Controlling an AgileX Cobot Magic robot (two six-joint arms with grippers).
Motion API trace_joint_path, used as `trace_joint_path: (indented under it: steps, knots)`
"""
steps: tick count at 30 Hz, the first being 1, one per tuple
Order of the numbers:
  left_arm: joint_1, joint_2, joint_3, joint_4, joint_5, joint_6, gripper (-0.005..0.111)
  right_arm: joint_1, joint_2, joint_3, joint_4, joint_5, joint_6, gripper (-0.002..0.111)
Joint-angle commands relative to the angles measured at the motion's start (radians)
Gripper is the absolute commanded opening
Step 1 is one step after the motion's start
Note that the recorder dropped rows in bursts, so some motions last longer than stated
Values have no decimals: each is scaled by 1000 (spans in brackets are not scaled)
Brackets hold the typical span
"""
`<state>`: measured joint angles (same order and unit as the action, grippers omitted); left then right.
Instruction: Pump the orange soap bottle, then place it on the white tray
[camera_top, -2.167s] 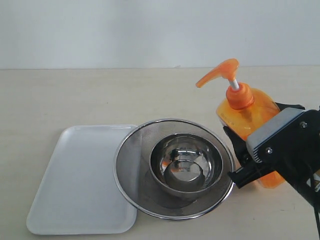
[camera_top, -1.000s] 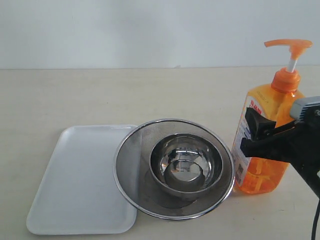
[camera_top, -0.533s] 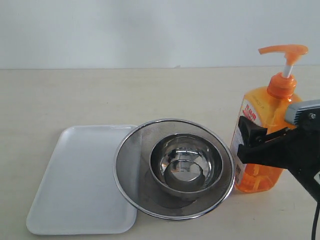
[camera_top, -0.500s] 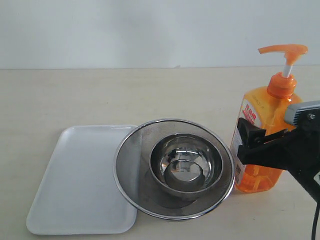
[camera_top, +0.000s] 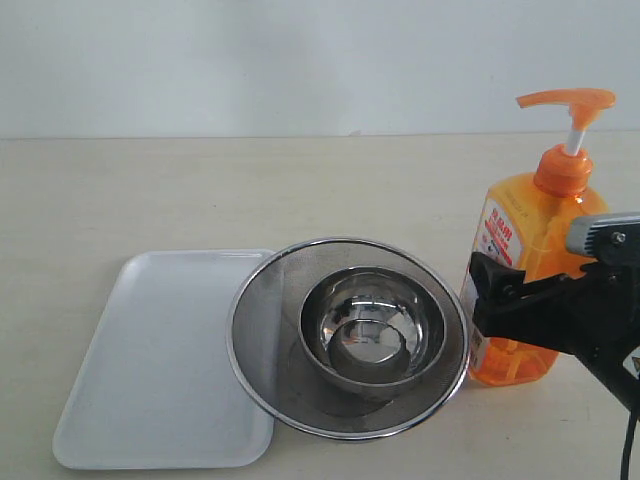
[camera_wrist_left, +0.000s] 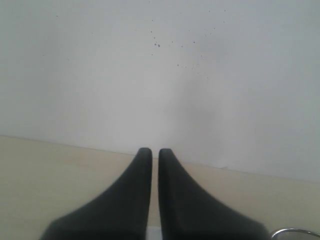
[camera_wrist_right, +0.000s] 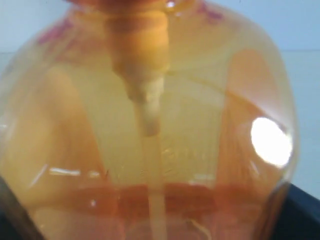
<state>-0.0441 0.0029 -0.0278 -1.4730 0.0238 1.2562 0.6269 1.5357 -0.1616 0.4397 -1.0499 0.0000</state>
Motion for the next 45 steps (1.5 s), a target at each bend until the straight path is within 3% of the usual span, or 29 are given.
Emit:
trace_joint_path:
  steps: [1, 9, 15, 24, 27, 37, 45]
  knots:
    - [3, -3, 2, -4, -1, -8, 5, 2, 2, 0, 7, -25, 0, 85]
    - [3, -3, 2, -4, -1, -8, 5, 2, 30, 0, 7, -49, -9, 85]
    - [3, -3, 2, -4, -1, -8, 5, 2, 158, 0, 9, -171, 38, 85]
    - [3, -3, 2, -4, -1, -8, 5, 2, 234, -26, 0, -171, 61, 85]
    - [3, -3, 2, -4, -1, -8, 5, 2, 234, -34, 2, -171, 48, 75]
    - [3, -3, 2, -4, -1, -8, 5, 2, 230, -38, -9, -171, 11, 0]
    - [3, -3, 2, -4, -1, -8, 5, 2, 228, -40, -9, -171, 9, 0]
